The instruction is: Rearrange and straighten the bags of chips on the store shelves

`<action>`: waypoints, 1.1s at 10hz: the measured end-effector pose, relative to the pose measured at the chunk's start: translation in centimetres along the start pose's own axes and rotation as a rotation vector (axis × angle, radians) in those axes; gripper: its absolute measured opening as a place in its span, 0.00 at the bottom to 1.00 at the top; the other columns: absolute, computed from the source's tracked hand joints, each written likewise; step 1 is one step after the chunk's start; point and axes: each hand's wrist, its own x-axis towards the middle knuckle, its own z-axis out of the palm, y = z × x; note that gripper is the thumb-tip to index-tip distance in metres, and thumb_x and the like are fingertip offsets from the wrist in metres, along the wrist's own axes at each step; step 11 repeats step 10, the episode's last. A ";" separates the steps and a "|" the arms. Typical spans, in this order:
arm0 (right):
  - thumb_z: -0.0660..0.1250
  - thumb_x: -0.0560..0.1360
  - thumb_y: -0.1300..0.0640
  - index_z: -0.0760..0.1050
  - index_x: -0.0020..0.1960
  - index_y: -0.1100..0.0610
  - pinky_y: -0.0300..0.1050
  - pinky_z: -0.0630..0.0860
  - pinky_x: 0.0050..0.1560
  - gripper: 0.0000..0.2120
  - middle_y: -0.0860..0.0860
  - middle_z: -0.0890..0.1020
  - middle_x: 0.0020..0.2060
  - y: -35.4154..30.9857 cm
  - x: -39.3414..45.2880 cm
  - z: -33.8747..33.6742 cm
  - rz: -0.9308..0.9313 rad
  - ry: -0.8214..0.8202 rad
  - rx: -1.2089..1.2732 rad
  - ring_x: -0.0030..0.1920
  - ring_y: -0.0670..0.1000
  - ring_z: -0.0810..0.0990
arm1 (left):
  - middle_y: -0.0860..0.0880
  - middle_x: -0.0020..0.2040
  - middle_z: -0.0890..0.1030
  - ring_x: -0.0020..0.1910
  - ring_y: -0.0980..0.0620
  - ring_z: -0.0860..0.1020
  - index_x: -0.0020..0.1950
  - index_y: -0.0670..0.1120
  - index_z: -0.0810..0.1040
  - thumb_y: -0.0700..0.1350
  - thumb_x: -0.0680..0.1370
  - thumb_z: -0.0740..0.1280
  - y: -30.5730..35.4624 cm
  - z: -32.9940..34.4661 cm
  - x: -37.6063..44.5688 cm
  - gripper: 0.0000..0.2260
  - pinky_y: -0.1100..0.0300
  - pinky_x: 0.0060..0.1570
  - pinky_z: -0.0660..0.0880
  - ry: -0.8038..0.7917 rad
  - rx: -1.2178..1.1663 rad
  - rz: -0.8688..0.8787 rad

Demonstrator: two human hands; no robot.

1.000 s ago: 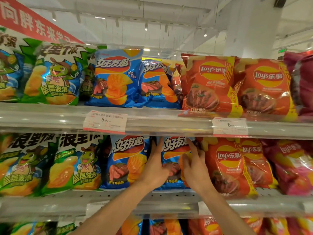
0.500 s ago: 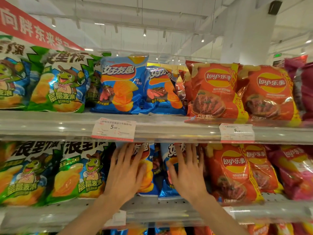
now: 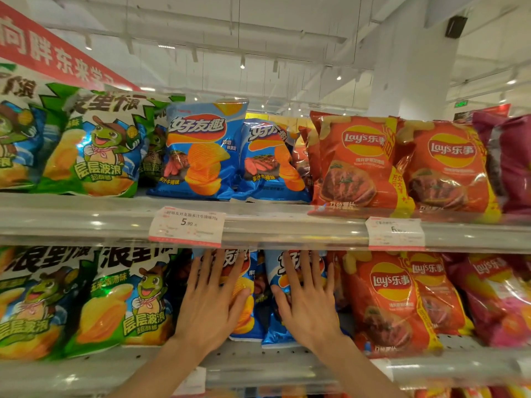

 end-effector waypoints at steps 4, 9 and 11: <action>0.41 0.81 0.33 0.52 0.81 0.48 0.67 0.46 0.76 0.33 0.57 0.54 0.80 0.0 0.1 0.8 0.013 0.022 0.082 0.80 0.59 0.46 | 0.38 0.80 0.59 0.79 0.38 0.58 0.82 0.52 0.51 0.64 0.83 0.46 0.1 0.1 0.1 0.30 0.39 0.75 0.55 -0.014 0.024 -0.034; 0.43 0.80 0.32 0.56 0.79 0.53 0.64 0.49 0.77 0.36 0.58 0.58 0.78 -5.7 -2.4 -5.1 0.189 0.245 0.142 0.79 0.58 0.52 | 0.40 0.77 0.64 0.76 0.38 0.62 0.80 0.51 0.60 0.62 0.82 0.53 -2.3 -7.0 -3.9 0.29 0.40 0.74 0.59 0.187 -0.106 -0.093; 0.46 0.79 0.32 0.55 0.79 0.52 0.63 0.49 0.77 0.36 0.57 0.55 0.80 -7.9 -3.9 -6.1 0.227 0.296 0.194 0.80 0.56 0.50 | 0.41 0.77 0.64 0.77 0.39 0.62 0.80 0.51 0.62 0.61 0.82 0.55 -3.4 -8.6 -5.6 0.28 0.41 0.74 0.59 0.230 -0.152 -0.115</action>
